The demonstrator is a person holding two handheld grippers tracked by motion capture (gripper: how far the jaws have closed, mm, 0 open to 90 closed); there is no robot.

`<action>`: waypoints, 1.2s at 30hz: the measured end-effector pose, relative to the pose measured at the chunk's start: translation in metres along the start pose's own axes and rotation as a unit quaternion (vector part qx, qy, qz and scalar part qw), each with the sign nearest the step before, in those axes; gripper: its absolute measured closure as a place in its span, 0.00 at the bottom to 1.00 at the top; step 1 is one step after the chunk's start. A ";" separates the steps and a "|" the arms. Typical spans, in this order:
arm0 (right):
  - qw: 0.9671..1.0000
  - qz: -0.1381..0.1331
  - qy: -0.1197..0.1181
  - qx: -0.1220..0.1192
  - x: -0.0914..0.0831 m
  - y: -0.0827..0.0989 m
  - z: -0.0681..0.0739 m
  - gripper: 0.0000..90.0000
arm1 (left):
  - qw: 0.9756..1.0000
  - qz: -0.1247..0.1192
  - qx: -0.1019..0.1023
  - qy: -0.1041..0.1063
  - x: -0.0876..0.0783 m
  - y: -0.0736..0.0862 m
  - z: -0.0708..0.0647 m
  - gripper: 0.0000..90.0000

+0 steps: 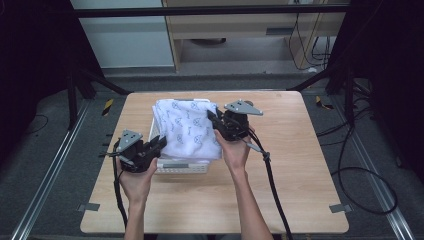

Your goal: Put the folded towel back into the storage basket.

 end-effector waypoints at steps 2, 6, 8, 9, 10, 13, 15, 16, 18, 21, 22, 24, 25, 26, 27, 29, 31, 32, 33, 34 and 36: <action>1.000 -0.001 -0.001 0.000 0.003 -0.001 0.000 0.85 | 1.000 -0.002 -0.002 -0.002 0.000 -0.002 0.002 0.85; 1.000 0.001 -0.007 0.002 0.011 -0.004 0.002 0.85 | 1.000 -0.004 -0.004 -0.007 -0.002 -0.003 0.009 0.85; 1.000 0.004 -0.007 -0.002 0.014 -0.005 0.003 0.85 | 1.000 -0.005 -0.005 -0.010 -0.002 -0.004 0.011 0.85; 1.000 0.002 -0.009 -0.001 0.017 -0.006 0.004 0.85 | 1.000 -0.005 -0.006 -0.010 -0.002 -0.004 0.012 0.85; 1.000 0.002 -0.009 -0.001 0.017 -0.006 0.004 0.85 | 1.000 -0.006 -0.006 -0.012 -0.002 -0.004 0.014 0.85; 1.000 0.006 -0.012 0.001 0.025 -0.004 0.004 0.85 | 1.000 -0.005 -0.009 -0.015 -0.001 -0.004 0.018 0.85; 1.000 0.008 -0.014 0.005 0.030 -0.002 0.003 0.85 | 1.000 -0.001 -0.008 -0.019 0.002 -0.003 0.022 0.85; 1.000 0.008 -0.014 0.005 0.030 -0.002 0.003 0.85 | 1.000 -0.001 -0.008 -0.019 0.002 -0.003 0.022 0.85; 1.000 0.009 -0.015 0.008 0.033 -0.001 0.002 0.85 | 1.000 0.000 -0.007 -0.021 0.004 -0.002 0.023 0.85; 1.000 0.013 -0.015 0.006 0.040 0.001 0.001 0.85 | 1.000 0.003 -0.010 -0.024 0.008 -0.001 0.027 0.85; 1.000 0.013 -0.015 0.006 0.041 0.001 0.002 0.85 | 1.000 0.005 -0.010 -0.024 0.009 0.000 0.028 0.85; 1.000 0.014 -0.015 0.006 0.042 0.001 0.001 0.85 | 1.000 0.005 -0.012 -0.026 0.010 0.000 0.029 0.85; 1.000 0.015 -0.015 0.003 0.046 0.001 0.001 0.85 | 1.000 0.006 -0.012 -0.026 0.012 0.000 0.030 0.85; 1.000 0.016 -0.016 0.004 0.047 0.002 0.001 0.85 | 1.000 0.005 -0.013 -0.027 0.012 0.000 0.031 0.85; 1.000 0.017 -0.017 0.005 0.048 0.002 0.001 0.85 | 0.999 0.007 -0.013 -0.028 0.013 0.001 0.032 0.85; 1.000 0.019 -0.016 0.005 0.051 0.003 0.000 0.85 | 0.999 0.009 -0.015 -0.028 0.016 0.003 0.034 0.85; 1.000 0.021 -0.017 0.006 0.053 0.004 -0.001 0.85 | 0.999 0.011 -0.016 -0.028 0.017 0.004 0.035 0.85; 1.000 0.023 -0.017 0.005 0.054 0.005 -0.001 0.85 | 0.999 0.013 -0.017 -0.028 0.019 0.006 0.037 0.85; 1.000 0.026 -0.016 0.006 0.057 0.007 -0.002 0.85 | 0.999 0.015 -0.016 -0.029 0.020 0.006 0.037 0.85; 0.999 0.027 -0.017 0.007 0.058 0.008 -0.002 0.85 | 0.999 0.015 -0.017 -0.029 0.020 0.007 0.037 0.85; 0.999 0.032 -0.015 0.005 0.062 0.011 -0.003 0.85 | 0.999 0.021 -0.016 -0.031 0.024 0.011 0.039 0.85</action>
Point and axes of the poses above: each handheld gripper's, and its own axes: x roughly forward along the jaws, y roughly out of its underside, z roughly to its left, the point moved 3 cm from there along x, roughly forward along the jaws, and after that the axes turned 8 degrees about -y, right-handed, at the moved point
